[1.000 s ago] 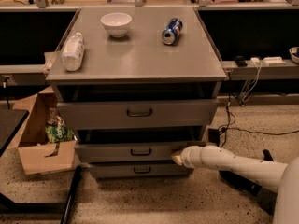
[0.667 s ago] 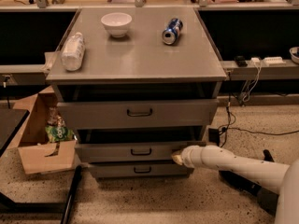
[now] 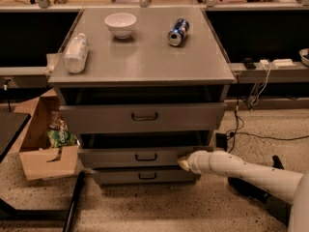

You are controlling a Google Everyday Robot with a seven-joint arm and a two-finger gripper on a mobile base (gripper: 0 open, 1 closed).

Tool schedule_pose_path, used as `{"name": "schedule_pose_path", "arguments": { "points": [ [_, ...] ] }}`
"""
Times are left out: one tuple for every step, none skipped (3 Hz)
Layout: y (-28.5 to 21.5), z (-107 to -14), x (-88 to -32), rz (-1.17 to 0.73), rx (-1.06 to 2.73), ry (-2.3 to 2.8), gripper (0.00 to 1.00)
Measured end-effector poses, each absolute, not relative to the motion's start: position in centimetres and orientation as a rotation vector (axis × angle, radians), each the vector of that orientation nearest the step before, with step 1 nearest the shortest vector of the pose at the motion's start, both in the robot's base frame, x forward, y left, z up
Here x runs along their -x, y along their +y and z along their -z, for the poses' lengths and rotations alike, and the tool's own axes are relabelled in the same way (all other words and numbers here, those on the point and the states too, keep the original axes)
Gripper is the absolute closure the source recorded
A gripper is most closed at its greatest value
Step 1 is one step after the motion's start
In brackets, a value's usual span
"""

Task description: Close middle drawer

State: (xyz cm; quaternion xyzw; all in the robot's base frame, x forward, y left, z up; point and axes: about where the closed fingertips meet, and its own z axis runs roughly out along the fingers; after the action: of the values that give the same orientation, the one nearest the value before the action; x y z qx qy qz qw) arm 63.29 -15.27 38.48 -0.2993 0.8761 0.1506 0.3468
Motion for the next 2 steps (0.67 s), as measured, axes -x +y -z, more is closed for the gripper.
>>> {"name": "schedule_pose_path", "arguments": {
  "points": [
    [-15.30,-38.48,-62.94,-0.391,0.776,2.273,1.00],
    [-15.36,-38.68,-63.11,-0.392,0.775,2.265,1.00]
  ]
}}
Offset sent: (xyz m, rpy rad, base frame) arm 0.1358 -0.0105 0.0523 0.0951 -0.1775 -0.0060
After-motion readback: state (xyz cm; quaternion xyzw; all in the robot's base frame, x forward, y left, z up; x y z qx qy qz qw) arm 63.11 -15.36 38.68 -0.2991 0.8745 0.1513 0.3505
